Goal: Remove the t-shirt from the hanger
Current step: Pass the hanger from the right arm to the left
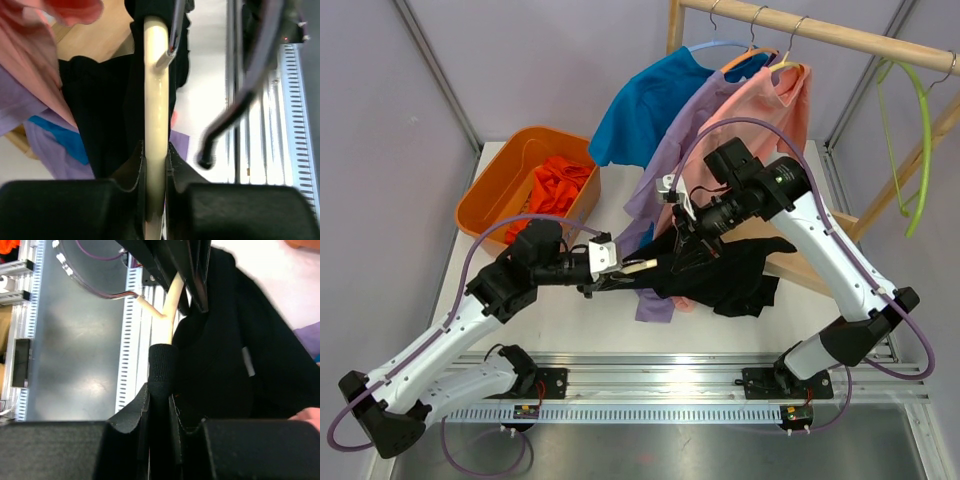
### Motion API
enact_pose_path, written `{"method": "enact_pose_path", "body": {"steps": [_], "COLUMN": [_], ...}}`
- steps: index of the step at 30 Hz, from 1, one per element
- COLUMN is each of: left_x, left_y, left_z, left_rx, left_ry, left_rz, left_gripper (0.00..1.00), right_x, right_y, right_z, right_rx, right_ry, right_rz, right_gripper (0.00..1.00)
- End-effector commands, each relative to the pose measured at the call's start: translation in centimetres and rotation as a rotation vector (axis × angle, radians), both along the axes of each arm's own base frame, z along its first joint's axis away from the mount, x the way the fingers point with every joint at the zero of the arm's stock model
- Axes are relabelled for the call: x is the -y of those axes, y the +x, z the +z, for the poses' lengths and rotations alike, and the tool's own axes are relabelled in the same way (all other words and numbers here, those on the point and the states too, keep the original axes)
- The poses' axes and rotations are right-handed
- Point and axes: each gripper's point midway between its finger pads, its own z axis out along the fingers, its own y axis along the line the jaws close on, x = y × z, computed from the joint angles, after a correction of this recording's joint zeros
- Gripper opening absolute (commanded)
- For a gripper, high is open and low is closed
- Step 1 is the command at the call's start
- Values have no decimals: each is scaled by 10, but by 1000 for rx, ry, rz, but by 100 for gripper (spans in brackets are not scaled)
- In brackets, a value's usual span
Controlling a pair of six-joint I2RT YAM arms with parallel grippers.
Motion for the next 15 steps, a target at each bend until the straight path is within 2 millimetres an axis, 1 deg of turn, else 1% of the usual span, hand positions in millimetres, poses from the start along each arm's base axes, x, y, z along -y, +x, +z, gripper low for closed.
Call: {"method": "enact_pose_path", "body": {"steps": [1, 2, 3, 4, 6, 7, 8, 9, 10, 11, 12, 13, 14, 15], "left_x": [6, 6, 6, 6, 4, 3, 2, 1, 1, 1, -1, -2, -2, -3], "left_y": [-1, -5, -7, -9, -12, -13, -14, -14, -14, -15, -14, -14, -15, -14], "left_z": [18, 18, 19, 17, 17, 18, 19, 19, 20, 21, 20, 21, 23, 23], "left_rx": [14, -11, -20, -37, -94, -119, -178, -212, -239, -292, -308, -346, -392, -418], "left_ry": [-86, -92, -95, -96, -106, -112, -128, -135, -143, -152, -152, -159, -165, -170], "left_rz": [-11, -15, -19, -19, 1, 10, 36, 49, 59, 78, 92, 109, 124, 140], "left_gripper": [0, 0, 0, 0, 0, 0, 0, 0, 0, 0, 0, 0, 0, 0], "right_x": [-4, -4, -3, -4, -2, -2, -1, 1, 2, 3, 8, 10, 13, 17], "right_y": [-19, -16, -11, -6, 2, 7, 16, 19, 26, 31, 38, 41, 44, 48], "right_z": [19, 19, 16, 18, 16, 19, 19, 20, 27, 29, 32, 42, 46, 51], "right_rx": [-35, -27, -18, 8, 32, 57, 82, 95, 133, 152, 183, 219, 239, 263], "right_ry": [58, 52, 28, 34, 5, 4, -13, -27, -16, -23, -41, -25, -24, -27], "right_rz": [41, 23, -13, -31, -81, -101, -146, -173, -205, -234, -282, -303, -326, -359], "right_gripper": [0, 0, 3, 10, 17, 31, 37, 44, 50, 60, 66, 68, 74, 75]}}
